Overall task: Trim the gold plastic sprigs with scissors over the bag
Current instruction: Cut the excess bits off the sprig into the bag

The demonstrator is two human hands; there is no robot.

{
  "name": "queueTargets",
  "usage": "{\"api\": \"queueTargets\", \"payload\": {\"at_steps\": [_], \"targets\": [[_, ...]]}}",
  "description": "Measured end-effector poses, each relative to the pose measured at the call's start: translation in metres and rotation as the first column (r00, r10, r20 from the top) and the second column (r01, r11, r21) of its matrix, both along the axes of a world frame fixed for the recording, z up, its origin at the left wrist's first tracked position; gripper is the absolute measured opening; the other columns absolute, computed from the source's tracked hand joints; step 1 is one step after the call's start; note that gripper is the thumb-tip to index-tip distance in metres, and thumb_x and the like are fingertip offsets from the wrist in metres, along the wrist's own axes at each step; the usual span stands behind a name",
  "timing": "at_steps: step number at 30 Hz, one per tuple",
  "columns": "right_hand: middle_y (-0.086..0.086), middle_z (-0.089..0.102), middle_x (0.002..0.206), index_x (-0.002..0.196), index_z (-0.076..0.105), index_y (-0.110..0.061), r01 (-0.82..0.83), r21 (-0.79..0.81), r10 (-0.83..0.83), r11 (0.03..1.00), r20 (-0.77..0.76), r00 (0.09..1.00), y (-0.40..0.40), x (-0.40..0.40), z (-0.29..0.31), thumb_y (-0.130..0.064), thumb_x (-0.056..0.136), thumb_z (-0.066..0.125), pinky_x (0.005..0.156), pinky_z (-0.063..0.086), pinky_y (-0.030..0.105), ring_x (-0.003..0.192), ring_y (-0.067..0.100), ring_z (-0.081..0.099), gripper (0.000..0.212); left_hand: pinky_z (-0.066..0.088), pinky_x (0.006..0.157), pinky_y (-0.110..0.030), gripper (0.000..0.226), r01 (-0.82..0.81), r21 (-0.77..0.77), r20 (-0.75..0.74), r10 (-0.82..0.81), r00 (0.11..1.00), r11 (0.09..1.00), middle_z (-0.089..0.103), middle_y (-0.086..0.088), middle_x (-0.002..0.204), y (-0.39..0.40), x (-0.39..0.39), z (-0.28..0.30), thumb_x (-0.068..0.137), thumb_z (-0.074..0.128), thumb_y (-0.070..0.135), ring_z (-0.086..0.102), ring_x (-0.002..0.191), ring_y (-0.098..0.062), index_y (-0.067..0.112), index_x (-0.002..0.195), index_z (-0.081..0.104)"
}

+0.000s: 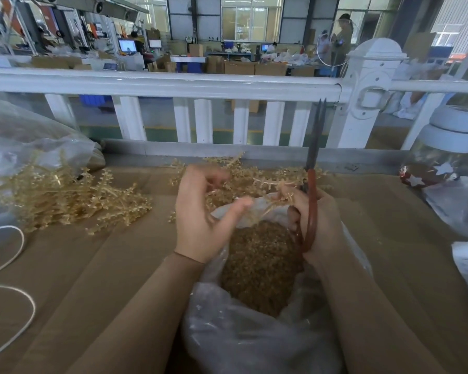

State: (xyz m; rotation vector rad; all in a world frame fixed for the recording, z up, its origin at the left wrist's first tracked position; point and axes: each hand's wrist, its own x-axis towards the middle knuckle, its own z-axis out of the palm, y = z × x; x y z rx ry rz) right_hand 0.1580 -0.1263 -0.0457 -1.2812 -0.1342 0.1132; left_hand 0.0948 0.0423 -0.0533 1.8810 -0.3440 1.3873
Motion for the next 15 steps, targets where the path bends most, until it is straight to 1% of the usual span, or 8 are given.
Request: {"api": "queueTargets", "payload": {"at_steps": [1,3,5,7,9,11,13,15], "targets": [[-0.004,0.056,0.051,0.085,0.068,-0.007,-0.025,0.018,0.024,1.000,0.025,0.999,0.000,-0.001,0.000,-0.018,0.091,0.071,0.039,0.038,0.019,0.041,0.009,0.045,0.013,0.049,0.074,-0.039,0.037,0.084,-0.170,-0.089,-0.101,0.991,0.982,0.057,-0.005,0.095,0.000,-0.002,0.000,0.086,0.065,0.046,0.056,0.086,-0.019,0.015,0.102,0.052],[-0.001,0.064,0.060,0.083,0.070,-0.009,-0.058,0.038,0.055,0.998,0.075,0.996,0.000,-0.004,0.001,-0.019,0.092,0.071,0.040,0.036,0.017,0.043,0.007,0.042,0.014,0.049,0.072,-0.033,0.041,0.199,-0.435,-0.235,-0.324,0.916,0.878,0.057,-0.007,0.096,0.000,-0.004,0.000,0.083,0.064,0.047,0.055,0.082,-0.015,0.015,0.104,0.052],[0.003,0.071,0.072,0.079,0.072,-0.013,-0.074,0.067,0.068,0.995,0.080,0.994,0.001,-0.006,0.002,-0.018,0.090,0.072,0.040,0.036,0.016,0.043,0.006,0.042,0.013,0.050,0.070,-0.026,0.051,0.220,-0.556,-0.386,-0.483,0.786,0.801,0.060,-0.013,0.100,0.003,-0.005,0.000,0.078,0.063,0.055,0.057,0.080,-0.016,0.013,0.106,0.054],[0.004,0.073,0.076,0.082,0.072,-0.012,-0.085,0.071,0.080,0.994,0.070,0.994,0.002,-0.007,0.004,-0.018,0.091,0.071,0.042,0.037,0.017,0.044,0.006,0.042,0.010,0.056,0.078,-0.033,0.055,0.226,-0.594,-0.509,-0.577,0.639,0.772,0.067,-0.013,0.103,0.005,-0.004,0.000,0.079,0.065,0.055,0.065,0.087,-0.025,0.008,0.108,0.061],[0.003,0.074,0.077,0.092,0.070,-0.004,-0.088,0.023,0.086,0.996,0.078,0.993,0.002,-0.008,0.004,-0.019,0.092,0.069,0.048,0.040,0.022,0.051,0.017,0.044,0.015,0.056,0.090,-0.042,0.043,0.285,-0.648,-0.513,-0.681,0.522,0.707,0.069,-0.016,0.106,0.004,-0.004,0.000,0.086,0.068,0.041,0.067,0.099,-0.032,0.003,0.106,0.066],[0.005,0.074,0.079,0.100,0.068,0.005,-0.083,-0.010,0.083,0.997,0.092,0.992,0.002,-0.009,0.005,-0.020,0.092,0.069,0.062,0.043,0.034,0.067,0.032,0.047,0.026,0.056,0.087,-0.035,0.027,0.377,-0.692,-0.440,-0.774,0.455,0.615,0.070,-0.016,0.101,0.000,-0.005,0.000,0.087,0.073,0.020,0.067,0.093,-0.026,-0.001,0.103,0.068],[0.006,0.075,0.082,0.100,0.068,0.005,-0.084,-0.008,0.084,0.996,0.102,0.991,0.002,-0.010,0.006,-0.019,0.092,0.069,0.068,0.041,0.038,0.080,0.033,0.050,0.025,0.056,0.083,-0.031,0.022,0.409,-0.720,-0.381,-0.813,0.441,0.560,0.071,-0.016,0.096,-0.003,-0.005,-0.001,0.082,0.074,0.005,0.067,0.087,-0.023,-0.004,0.101,0.069],[0.004,0.075,0.080,0.093,0.071,-0.003,-0.088,-0.021,0.090,0.996,0.116,0.989,0.002,-0.012,0.006,-0.019,0.092,0.069,0.059,0.039,0.032,0.068,0.031,0.045,0.016,0.056,0.076,-0.029,0.015,0.419,-0.725,-0.340,-0.813,0.473,0.546,0.072,-0.015,0.088,-0.003,-0.004,-0.001,0.080,0.073,0.000,0.068,0.079,-0.020,-0.003,0.094,0.072]]}}
